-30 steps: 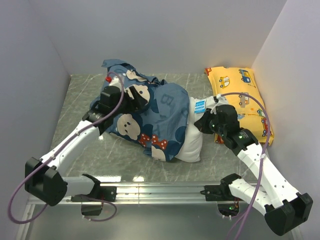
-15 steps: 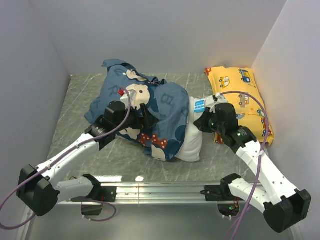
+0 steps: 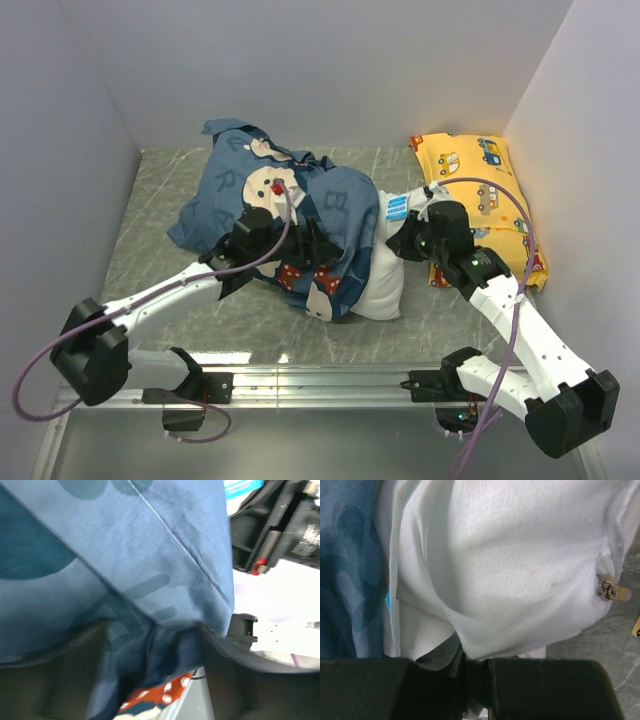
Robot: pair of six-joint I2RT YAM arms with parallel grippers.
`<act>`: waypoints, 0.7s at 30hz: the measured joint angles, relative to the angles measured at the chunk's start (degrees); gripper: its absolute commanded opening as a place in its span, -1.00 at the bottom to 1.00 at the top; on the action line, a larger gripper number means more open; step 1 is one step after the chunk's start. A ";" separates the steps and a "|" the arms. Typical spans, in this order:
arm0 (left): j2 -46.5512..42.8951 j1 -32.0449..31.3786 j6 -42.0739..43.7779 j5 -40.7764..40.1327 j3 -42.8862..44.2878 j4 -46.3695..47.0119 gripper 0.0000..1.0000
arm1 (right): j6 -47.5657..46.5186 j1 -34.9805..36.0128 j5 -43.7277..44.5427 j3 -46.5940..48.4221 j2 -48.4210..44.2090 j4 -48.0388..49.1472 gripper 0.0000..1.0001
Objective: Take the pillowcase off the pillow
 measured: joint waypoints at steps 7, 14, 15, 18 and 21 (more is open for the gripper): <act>7.58 -2.08 -0.74 -3.23 5.14 -2.38 -0.99 | -0.04 -0.11 0.63 0.39 0.76 -0.15 -1.00; 4.87 -0.72 -0.90 -12.90 9.27 -11.39 -0.99 | -0.02 -0.11 0.94 3.56 2.47 0.00 -1.00; 3.52 0.98 -1.14 -14.14 9.51 -13.33 -0.99 | -0.02 -0.11 0.96 3.89 2.67 0.04 -1.00; -0.68 10.69 -1.86 -17.20 9.64 -18.56 -0.99 | 0.02 -0.55 0.85 4.09 2.78 0.15 -1.00; -3.48 22.16 -2.16 -21.64 9.90 -22.77 -0.99 | 0.00 -1.29 0.26 4.09 2.86 0.22 -1.00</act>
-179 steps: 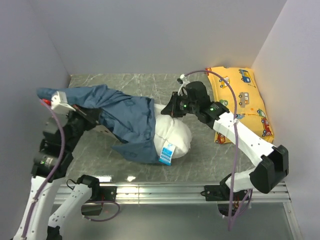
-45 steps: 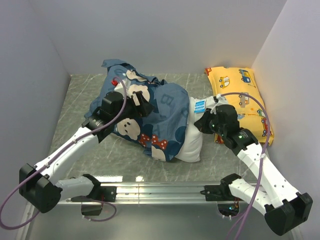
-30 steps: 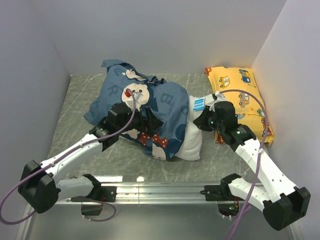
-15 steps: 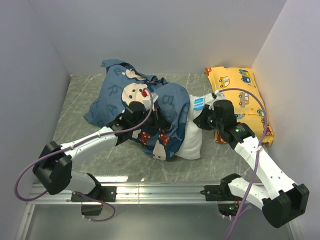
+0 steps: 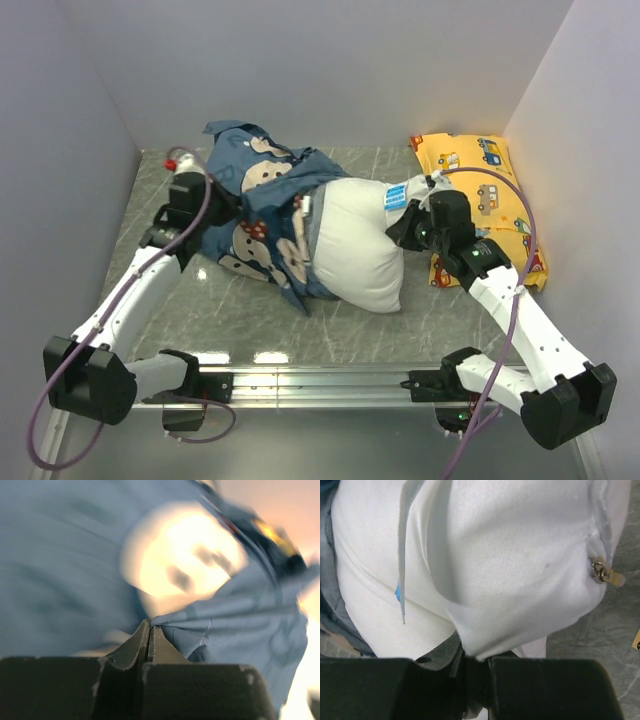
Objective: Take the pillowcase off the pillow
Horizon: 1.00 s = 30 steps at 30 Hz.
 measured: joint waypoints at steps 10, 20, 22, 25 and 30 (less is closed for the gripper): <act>4.79 17.64 -2.27 3.10 0.98 -5.46 -0.99 | 0.50 -7.93 -7.65 0.04 3.61 3.37 -1.00; 11.80 9.90 -1.29 0.44 3.13 -2.21 -0.99 | -3.06 -2.67 5.97 5.05 5.70 -0.74 0.73; 12.15 8.44 -1.01 0.11 3.80 -2.01 -0.99 | -4.22 2.43 10.82 8.83 5.95 -1.29 0.78; 12.61 6.88 -0.59 0.04 4.52 -1.75 -0.99 | -6.29 9.09 14.34 13.27 6.64 -0.61 0.86; 12.98 6.45 -0.07 0.02 6.08 -2.93 -0.99 | -9.53 16.94 18.40 16.81 13.97 -0.13 0.96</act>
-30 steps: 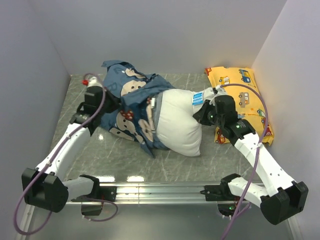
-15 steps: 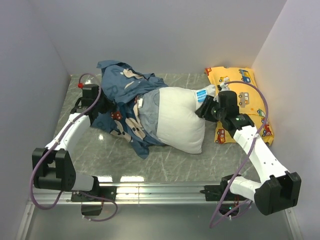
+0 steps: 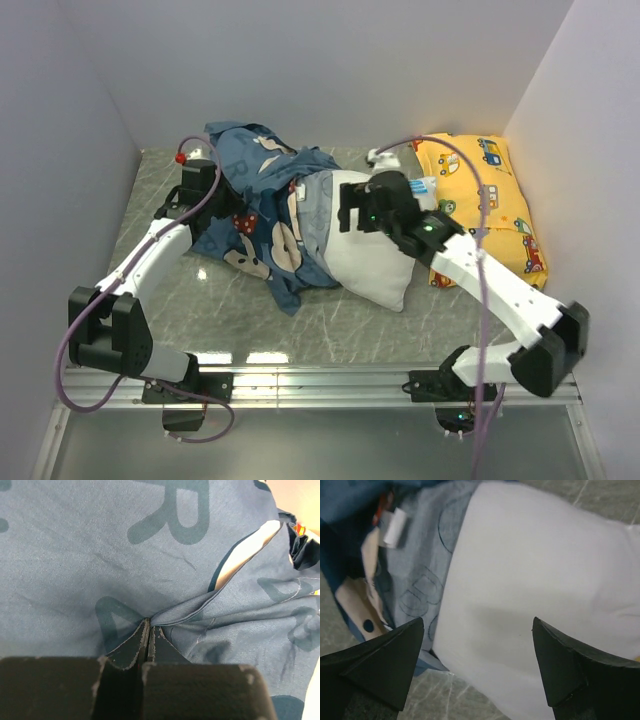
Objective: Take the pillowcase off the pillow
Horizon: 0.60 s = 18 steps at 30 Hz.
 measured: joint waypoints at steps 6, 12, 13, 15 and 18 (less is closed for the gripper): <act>0.81 -0.02 0.94 0.35 2.58 -1.62 -0.99 | -0.81 0.87 1.53 -5.18 10.84 1.62 0.98; 0.96 -0.81 2.51 1.25 4.61 -2.93 -0.07 | -0.68 -0.07 -0.28 -3.98 17.64 5.62 -1.00; 0.92 -0.94 3.02 1.20 4.85 -3.17 0.23 | 0.07 -0.57 -1.62 -3.98 18.03 6.49 -1.00; 0.44 -1.14 2.80 0.50 4.94 -3.74 0.66 | 1.05 -2.14 -4.52 -4.00 18.21 7.65 -1.00; -1.49 -0.98 2.25 -1.73 4.87 -5.75 0.84 | 2.38 -4.96 -10.40 -4.20 18.18 9.27 -1.00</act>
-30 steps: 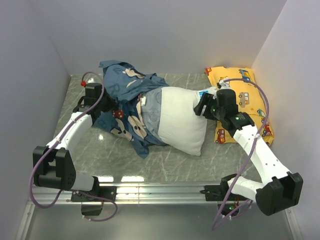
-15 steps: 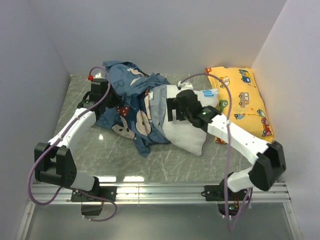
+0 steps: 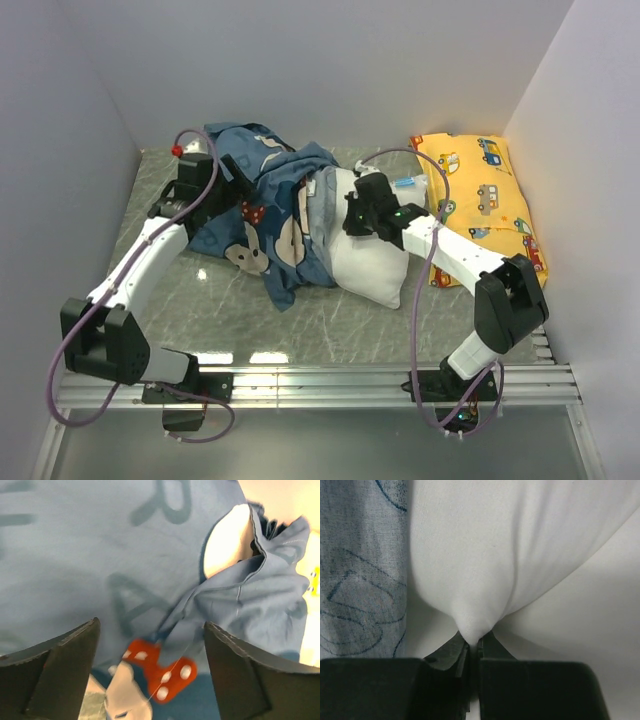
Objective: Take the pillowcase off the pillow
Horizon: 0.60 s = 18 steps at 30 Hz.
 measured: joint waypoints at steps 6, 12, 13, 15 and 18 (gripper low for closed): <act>-8.31 5.68 -2.43 -4.13 -3.30 -1.42 0.86 | 1.99 -4.07 -8.76 -1.66 -0.31 3.06 -1.00; -12.76 8.98 -4.96 -4.61 -11.23 -0.68 0.84 | 2.32 -4.52 -11.43 -2.40 -0.98 3.85 -1.00; -12.76 8.98 -5.60 -3.63 -12.81 0.07 0.85 | 2.40 -4.55 -11.74 -2.54 -1.05 4.02 -1.00; -12.79 8.98 -6.38 -1.44 -16.41 2.10 0.87 | 2.49 -4.57 -12.13 -2.62 -1.11 4.17 -1.00; -12.81 8.96 -7.63 2.73 -21.40 7.19 0.89 | 2.51 -4.57 -12.39 -2.91 -1.38 4.44 -1.00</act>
